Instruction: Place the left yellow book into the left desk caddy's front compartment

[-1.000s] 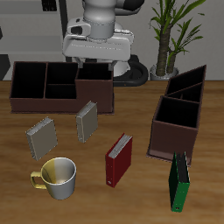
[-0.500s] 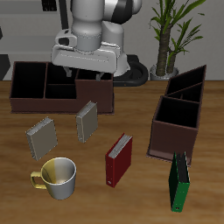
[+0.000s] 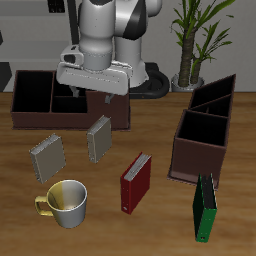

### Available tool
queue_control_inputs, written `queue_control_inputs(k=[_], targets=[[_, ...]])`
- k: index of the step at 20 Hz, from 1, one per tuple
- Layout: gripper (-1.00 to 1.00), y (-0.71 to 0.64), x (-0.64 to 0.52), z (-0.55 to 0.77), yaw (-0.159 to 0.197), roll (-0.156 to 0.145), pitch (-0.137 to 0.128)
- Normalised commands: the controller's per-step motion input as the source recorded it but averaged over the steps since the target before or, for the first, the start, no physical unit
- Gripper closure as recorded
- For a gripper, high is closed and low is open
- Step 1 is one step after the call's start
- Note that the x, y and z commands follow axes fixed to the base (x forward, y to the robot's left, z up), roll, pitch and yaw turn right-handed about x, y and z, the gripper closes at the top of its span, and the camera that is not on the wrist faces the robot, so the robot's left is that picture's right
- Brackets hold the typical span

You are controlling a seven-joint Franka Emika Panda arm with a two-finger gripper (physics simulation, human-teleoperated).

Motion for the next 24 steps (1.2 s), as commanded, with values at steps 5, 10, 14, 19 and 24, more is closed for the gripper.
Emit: queue_control_inputs(k=[5, 10, 14, 19, 24], targets=[[-1.0, 0.04, -0.05, -0.25, -0.036, 0.006, -0.003], [-1.0, 0.09, -0.08, -0.34, -0.047, -0.008, -0.003], [-1.0, 0.04, -0.03, -0.3, -0.046, -0.005, -0.008], [-1.0, -0.06, 0.1, -0.32, -0.036, -0.014, 0.023], [-1.0, 0.07, 0.06, -0.21, -0.01, 0.004, 0.016]])
